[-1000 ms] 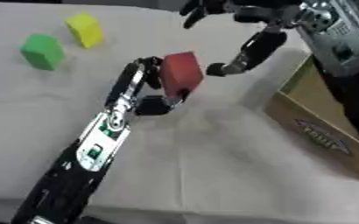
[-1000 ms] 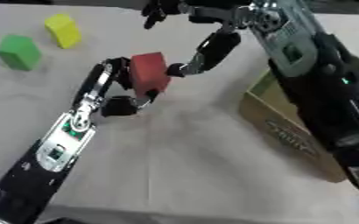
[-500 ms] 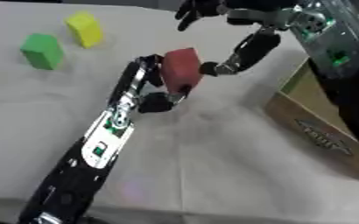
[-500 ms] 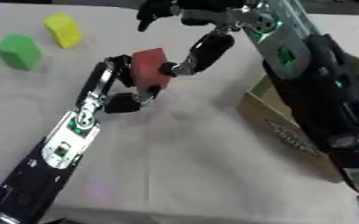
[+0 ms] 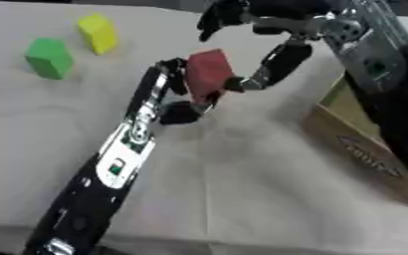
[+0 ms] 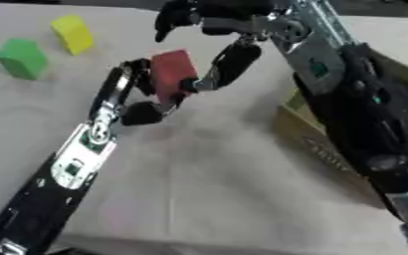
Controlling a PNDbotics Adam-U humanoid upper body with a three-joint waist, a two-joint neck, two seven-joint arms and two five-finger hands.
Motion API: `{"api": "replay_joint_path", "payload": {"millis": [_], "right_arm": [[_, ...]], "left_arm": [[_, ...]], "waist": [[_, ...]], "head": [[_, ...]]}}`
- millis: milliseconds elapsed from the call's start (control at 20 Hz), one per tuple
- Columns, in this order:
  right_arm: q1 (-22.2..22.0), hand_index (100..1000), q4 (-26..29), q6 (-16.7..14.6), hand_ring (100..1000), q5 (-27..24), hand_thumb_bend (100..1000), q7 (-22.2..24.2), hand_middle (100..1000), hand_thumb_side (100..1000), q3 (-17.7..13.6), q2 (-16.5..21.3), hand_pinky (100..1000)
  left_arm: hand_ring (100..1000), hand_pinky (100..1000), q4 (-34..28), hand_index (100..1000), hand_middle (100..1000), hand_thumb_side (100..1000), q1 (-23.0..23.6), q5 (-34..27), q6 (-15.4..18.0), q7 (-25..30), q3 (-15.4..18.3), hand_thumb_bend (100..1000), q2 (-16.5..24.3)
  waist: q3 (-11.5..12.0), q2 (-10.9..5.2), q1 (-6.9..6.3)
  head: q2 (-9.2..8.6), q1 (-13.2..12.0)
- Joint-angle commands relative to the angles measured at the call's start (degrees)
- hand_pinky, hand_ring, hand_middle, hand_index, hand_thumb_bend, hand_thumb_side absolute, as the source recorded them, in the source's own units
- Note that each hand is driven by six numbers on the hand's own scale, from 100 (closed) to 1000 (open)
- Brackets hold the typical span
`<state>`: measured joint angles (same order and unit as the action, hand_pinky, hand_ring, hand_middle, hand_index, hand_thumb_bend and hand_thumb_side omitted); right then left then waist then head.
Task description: Pick up the objects with one hand, pass them to the other hand, and then place them into the box on the other side of the table.
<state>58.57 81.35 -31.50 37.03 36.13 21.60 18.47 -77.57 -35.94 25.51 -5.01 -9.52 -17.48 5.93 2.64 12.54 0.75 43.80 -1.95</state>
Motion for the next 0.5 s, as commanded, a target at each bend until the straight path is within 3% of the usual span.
{"api": "replay_joint_path", "payload": {"millis": [50,500], "right_arm": [[0.9,845,0.0,-7.4,846,0.2,404,7.2,805,482,-0.3,0.4,902],[1.1,844,-0.6,-7.6,846,2.2,433,6.3,779,499,-0.4,0.3,897]], "left_arm": [[448,529,-0.6,406,251,226,-1.3,0.6,0.1,0.0,0.4,100,-0.2],[449,530,-1.0,406,251,224,-1.8,1.5,0.3,0.9,0.0,100,-0.7]], "waist": [[0.0,-1.41,0.74],[0.3,-1.25,0.74]], "head": [[0.32,0.0],[0.32,0.4]]}}
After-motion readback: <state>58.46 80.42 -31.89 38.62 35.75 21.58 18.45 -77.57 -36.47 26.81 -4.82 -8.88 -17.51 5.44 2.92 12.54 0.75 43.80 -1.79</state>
